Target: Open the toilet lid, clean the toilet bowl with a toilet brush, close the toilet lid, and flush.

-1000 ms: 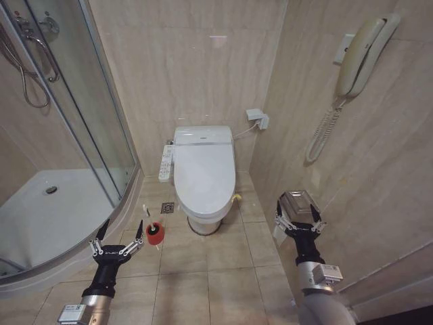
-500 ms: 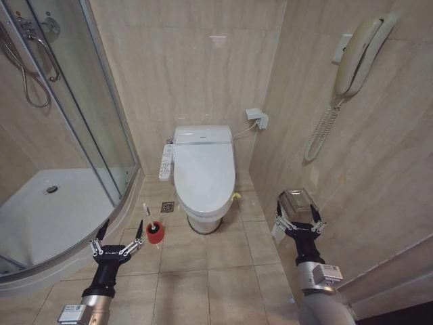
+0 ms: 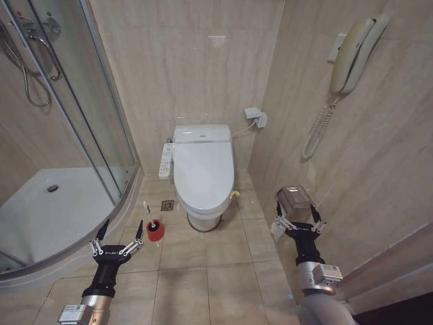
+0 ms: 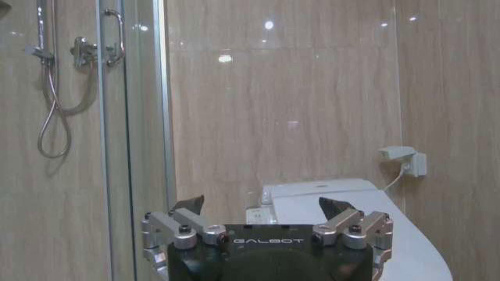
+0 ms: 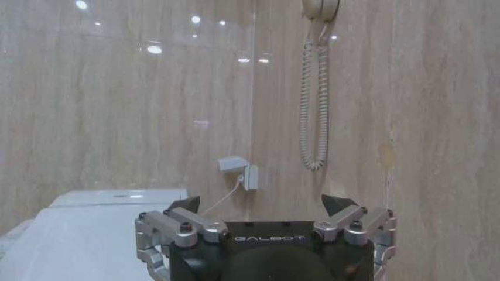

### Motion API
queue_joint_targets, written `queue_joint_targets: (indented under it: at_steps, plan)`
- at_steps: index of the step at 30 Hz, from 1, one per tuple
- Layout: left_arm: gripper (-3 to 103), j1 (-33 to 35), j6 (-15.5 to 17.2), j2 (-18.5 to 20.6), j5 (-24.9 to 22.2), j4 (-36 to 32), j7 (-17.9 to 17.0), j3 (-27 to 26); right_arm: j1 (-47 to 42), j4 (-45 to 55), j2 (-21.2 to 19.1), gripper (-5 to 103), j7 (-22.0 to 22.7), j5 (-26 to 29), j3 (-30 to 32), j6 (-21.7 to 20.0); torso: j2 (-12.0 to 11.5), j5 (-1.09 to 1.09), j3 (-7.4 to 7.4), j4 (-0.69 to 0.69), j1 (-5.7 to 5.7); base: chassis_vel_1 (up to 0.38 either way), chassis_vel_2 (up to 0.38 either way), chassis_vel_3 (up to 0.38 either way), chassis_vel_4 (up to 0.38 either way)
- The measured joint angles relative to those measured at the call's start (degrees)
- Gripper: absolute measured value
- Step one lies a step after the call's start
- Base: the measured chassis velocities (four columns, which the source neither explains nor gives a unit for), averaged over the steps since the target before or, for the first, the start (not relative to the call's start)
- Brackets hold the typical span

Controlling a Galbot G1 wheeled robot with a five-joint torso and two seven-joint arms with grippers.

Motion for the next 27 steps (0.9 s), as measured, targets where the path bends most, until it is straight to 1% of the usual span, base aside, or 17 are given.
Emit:
queue_joint_targets:
  at_steps: [27]
  plan:
    - [99,0.00,0.00,0.00,0.00,0.00,0.00,0.00,0.02,0.00,0.00,100,0.00,0.00,0.00,0.00,0.00,0.00,0.01,0.00,0.02,0.000,0.000,0.000,0.000]
